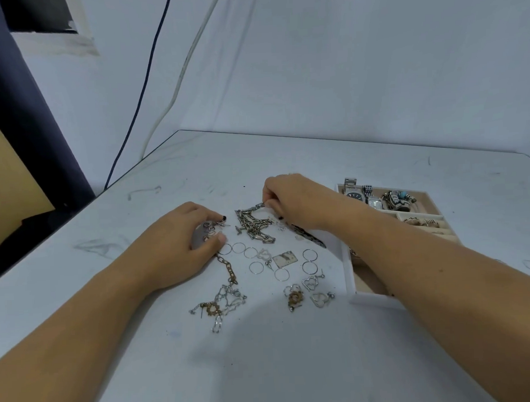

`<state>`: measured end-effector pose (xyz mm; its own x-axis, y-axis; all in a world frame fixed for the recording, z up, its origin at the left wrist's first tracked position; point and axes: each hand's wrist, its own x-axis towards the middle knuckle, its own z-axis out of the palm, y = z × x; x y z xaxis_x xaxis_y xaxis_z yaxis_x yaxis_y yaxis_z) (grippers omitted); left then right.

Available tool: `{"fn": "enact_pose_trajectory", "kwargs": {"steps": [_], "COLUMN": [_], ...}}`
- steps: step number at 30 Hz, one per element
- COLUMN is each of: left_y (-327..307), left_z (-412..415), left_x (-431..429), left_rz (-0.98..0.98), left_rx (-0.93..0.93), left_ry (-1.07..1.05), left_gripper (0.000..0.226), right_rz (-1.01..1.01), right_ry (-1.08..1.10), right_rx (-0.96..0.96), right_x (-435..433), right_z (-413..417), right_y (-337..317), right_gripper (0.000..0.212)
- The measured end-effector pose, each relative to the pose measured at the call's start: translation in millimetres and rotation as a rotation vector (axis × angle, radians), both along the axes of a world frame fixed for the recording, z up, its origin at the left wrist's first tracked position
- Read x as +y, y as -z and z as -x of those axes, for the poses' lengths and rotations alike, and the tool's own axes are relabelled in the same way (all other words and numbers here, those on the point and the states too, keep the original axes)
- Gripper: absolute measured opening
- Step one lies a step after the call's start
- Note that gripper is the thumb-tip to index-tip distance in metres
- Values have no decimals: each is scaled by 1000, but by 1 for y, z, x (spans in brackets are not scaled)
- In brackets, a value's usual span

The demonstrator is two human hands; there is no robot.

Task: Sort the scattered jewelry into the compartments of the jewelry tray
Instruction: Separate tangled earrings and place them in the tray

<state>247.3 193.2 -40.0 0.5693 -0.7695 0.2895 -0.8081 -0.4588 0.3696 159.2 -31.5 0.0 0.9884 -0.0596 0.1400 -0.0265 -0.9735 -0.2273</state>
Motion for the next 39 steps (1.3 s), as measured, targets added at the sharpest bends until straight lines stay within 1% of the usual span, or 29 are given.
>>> {"fn": "enact_pose_trajectory", "kwargs": {"steps": [3,7,10,12,16,19,20,23,31,39], "left_y": [-1,-11,-23,-29,-35,-37,-37,-35,-53,-68], "left_z": [4,16,24,28,44,55,58,64,76,103], "left_x": [-4,-18,-32,-41,-64,-81,-85,-94,-102,-121], "left_rz": [25,116,178,221,314,335,326,288,331,342], "left_rx": [-1,-42,-40,10,170,224,228,216,172,177], "left_ry": [-1,-14,42,83,112,140,148,156,154,234], "left_gripper": [51,50,52,48,30,11,9,10,9,7], "right_rz": [-31,-33,-47,-70,-115,-142,-143,-129,-92,-208], "right_ry": [-46,-111,-106,-93,-52,-17,-2,54,167,260], "right_rx": [-102,-237,-316,-345,-395,-423,-427,-444,-428,-454], "right_x": [0,8,9,7,0,-8,-11,-21,-50,-67], "right_z": [6,17,29,38,58,76,82,101,147,188], "right_y": [-7,-19,-29,-34,-43,-47,-47,-49,-38,-28], "right_gripper": [12,11,10,10,9,8,8,8,6,8]}}
